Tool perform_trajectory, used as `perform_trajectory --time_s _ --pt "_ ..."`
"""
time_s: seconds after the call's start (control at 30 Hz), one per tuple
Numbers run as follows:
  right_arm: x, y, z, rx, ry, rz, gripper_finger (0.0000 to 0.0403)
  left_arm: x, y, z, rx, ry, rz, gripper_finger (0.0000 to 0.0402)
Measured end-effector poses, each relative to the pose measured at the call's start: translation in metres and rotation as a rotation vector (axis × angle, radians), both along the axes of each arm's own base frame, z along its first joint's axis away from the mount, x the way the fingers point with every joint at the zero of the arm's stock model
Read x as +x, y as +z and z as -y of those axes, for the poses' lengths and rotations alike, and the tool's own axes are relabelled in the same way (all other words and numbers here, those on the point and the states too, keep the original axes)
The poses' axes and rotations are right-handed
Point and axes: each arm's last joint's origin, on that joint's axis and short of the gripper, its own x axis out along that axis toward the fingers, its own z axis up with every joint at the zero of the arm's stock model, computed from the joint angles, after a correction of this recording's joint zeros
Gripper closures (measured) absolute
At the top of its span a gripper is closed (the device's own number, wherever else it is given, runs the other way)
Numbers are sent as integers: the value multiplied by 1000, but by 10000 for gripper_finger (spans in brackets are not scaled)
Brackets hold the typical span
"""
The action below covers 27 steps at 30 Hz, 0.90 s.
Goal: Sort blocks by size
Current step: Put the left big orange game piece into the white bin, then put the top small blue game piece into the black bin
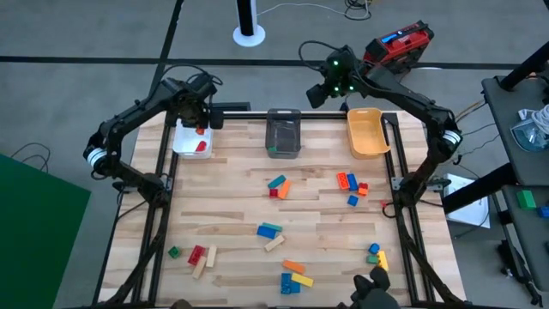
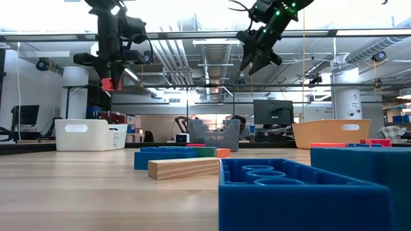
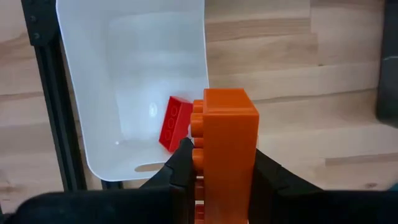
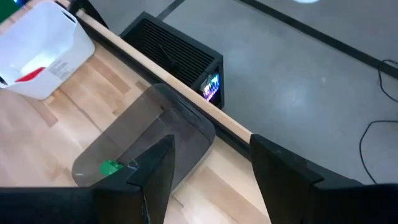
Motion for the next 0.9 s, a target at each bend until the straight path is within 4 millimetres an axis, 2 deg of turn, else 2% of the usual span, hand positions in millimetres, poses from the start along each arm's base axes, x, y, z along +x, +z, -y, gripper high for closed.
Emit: perform_trajectory --time_s 0.13,0.33,0.5,0.67,0.77,0.9 --pt "5 -9 5 17 -1 -17 204 -5 -4 -4 40 28 -57 341" --pt "10 -16 9 15 0 -16 204 -14 -24 -12 71 85 -115 340" --pt "11 -14 10 -9 15 -12 204 -20 -36 -12 40 108 -142 281" --pt "8 -8 7 -27 25 -8 204 -20 -37 -13 51 110 -151 233" --pt "4 -5 3 -19 25 -14 204 -20 -34 -14 62 107 -142 223" --pt "-6 2 -10 22 34 -57 204 -16 -20 -17 95 95 -105 222"
